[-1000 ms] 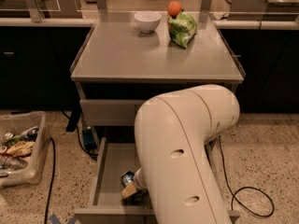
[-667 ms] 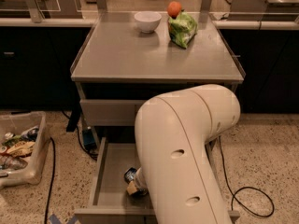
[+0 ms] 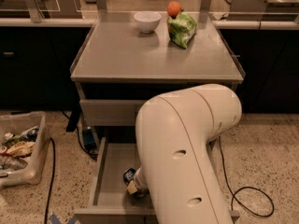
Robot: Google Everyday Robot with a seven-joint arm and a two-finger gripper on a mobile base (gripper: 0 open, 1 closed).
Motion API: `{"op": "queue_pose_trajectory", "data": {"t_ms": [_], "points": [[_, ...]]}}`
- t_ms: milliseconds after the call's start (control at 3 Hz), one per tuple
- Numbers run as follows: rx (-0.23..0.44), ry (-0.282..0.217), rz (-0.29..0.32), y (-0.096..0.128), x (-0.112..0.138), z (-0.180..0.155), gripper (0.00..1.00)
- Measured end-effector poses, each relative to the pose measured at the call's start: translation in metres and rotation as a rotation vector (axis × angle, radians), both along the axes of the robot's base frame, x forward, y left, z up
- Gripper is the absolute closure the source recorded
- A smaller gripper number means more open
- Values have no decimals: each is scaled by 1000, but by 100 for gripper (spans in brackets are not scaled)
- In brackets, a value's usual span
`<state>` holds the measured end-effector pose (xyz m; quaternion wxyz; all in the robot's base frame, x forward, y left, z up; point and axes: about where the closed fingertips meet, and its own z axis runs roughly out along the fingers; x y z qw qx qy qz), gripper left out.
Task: Pick pepsi can from middle drawer and place on counter
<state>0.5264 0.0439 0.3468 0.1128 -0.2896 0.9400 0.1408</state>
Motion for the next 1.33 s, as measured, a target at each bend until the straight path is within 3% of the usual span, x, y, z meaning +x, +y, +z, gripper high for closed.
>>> {"op": "queue_pose_trajectory", "data": {"t_ms": [333, 667, 1000, 1333], "points": [[46, 0, 24, 8, -1, 17, 100], [156, -1, 24, 27, 24, 64, 100], [341, 31, -5, 44, 47, 127, 100], [537, -6, 32, 36, 68, 216, 100]]}}
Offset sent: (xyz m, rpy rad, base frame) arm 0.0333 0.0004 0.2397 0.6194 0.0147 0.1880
